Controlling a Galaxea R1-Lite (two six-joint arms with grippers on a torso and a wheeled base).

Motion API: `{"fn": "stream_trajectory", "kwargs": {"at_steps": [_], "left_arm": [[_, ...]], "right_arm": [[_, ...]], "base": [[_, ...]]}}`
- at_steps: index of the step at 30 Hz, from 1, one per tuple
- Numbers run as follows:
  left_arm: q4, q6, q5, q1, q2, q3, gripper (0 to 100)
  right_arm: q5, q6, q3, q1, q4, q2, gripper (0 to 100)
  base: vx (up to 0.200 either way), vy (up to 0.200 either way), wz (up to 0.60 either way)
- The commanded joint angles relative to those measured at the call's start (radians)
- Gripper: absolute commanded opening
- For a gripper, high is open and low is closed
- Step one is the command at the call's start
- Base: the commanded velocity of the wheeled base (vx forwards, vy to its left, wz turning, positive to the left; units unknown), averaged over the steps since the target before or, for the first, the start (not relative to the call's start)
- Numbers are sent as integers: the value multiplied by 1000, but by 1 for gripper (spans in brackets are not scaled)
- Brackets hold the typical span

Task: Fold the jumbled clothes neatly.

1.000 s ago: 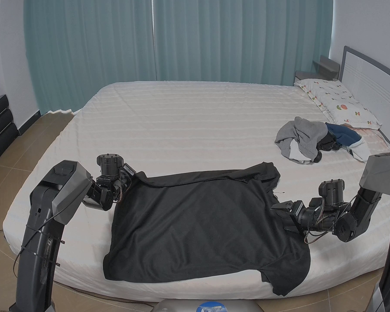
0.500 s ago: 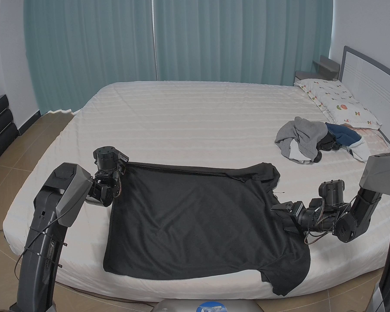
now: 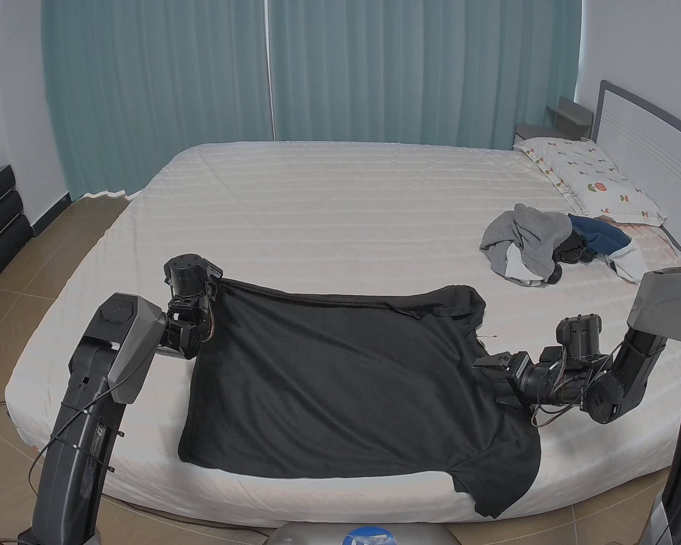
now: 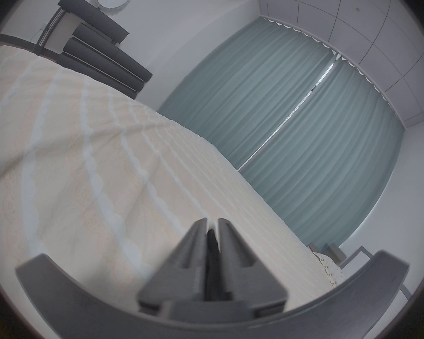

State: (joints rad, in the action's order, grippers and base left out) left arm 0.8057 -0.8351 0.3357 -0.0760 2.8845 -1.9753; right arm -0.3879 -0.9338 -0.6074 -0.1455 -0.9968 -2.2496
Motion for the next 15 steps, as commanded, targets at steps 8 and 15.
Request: {"fn": "stream_trajectory", "kwargs": {"at_steps": [8,15], "left_arm": [[-10,-1,2,-1,-5,46,100],[-8,-122,-24,24,-215,351,100]], "right_arm": [[1,1,-8,1,-2,-1,100],[95,10,-68,1,-6,-4,100]], "base": [[0,0,0],[0,0,0]]}}
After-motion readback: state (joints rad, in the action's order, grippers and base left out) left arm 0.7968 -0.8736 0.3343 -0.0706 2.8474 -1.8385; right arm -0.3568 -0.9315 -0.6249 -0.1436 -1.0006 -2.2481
